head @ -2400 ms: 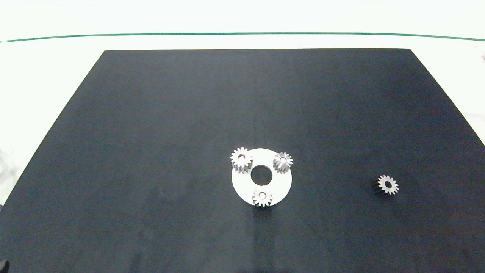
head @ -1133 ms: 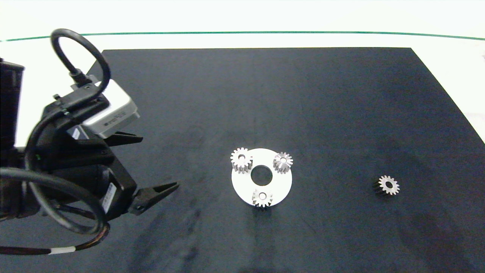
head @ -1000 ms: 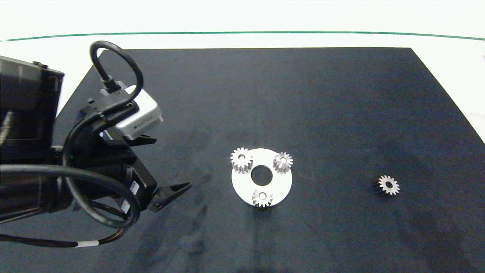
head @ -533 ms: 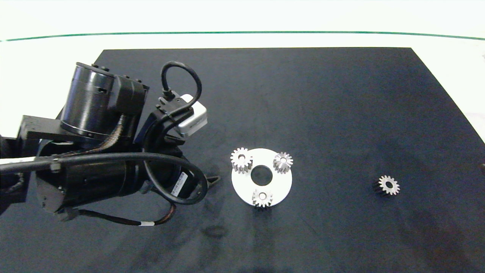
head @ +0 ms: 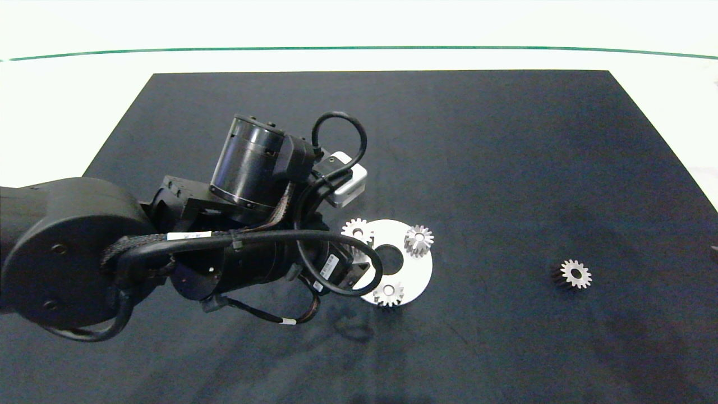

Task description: Remove an incorrectly installed larger gear and replace it with the correct smaller gear

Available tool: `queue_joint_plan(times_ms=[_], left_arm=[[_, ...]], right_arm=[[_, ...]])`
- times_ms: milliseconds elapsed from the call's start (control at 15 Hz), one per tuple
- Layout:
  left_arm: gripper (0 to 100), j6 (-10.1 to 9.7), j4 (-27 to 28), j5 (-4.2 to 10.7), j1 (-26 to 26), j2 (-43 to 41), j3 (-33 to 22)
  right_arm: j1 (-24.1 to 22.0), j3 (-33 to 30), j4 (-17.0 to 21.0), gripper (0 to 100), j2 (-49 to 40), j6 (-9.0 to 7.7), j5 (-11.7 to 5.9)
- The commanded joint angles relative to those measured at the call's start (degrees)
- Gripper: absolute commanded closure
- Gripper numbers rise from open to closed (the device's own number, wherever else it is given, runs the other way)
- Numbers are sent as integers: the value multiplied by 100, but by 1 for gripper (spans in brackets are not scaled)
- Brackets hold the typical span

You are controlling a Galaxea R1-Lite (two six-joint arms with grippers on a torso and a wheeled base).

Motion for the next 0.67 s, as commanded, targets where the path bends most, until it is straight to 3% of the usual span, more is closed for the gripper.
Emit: queue_joint_plan(times_ms=[67,667], left_arm=[[0,4,-18,11,-9,384,-251],[0,-49,-36,11,-9,911,-743]], right_arm=[[0,27,9,0,-15,-3,28],[-79,36,0,0,-15,59,81]])
